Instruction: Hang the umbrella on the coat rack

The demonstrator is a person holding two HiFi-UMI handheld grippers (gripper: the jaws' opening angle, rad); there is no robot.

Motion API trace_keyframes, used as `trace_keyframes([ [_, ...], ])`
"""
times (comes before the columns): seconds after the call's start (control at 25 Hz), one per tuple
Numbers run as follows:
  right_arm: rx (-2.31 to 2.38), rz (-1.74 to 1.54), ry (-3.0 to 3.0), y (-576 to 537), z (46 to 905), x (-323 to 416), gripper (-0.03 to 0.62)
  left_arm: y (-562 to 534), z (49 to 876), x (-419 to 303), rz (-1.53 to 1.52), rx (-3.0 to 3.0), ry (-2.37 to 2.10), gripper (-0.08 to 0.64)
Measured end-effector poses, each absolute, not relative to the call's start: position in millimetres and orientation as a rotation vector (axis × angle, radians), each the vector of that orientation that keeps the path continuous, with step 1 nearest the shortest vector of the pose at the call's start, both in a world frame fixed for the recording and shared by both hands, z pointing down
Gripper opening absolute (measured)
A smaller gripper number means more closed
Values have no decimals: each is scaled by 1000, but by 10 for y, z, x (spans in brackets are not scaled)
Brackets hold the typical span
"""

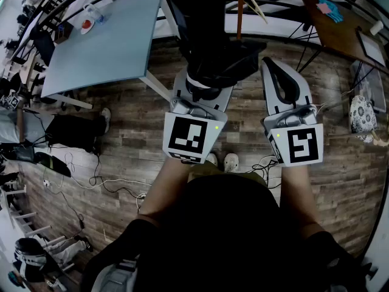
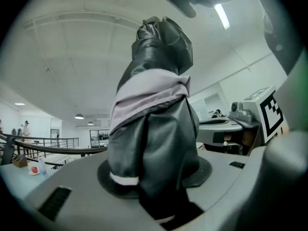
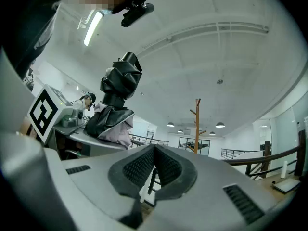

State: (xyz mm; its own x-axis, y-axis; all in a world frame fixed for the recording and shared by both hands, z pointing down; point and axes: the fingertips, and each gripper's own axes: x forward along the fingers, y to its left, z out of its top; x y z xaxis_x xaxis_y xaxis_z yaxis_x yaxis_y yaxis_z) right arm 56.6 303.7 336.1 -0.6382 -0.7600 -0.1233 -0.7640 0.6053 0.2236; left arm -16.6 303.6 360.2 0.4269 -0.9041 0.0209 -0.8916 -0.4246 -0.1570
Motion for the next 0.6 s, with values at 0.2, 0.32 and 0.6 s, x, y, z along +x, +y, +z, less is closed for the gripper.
trace_keyframes([
  [0.2,-1334,411,2795,3018,3354,570,29,3011,3580,-149,-128,-2547,1607,198],
  [0.32,-1335,415,2794,3024,3342,552,29,3018,3564,-148,-140,-2550,1592,198],
  [0.6,-1349,419,2793,3026,3343,535,29,3024,3573,-159,-142,-2559,1579,198],
])
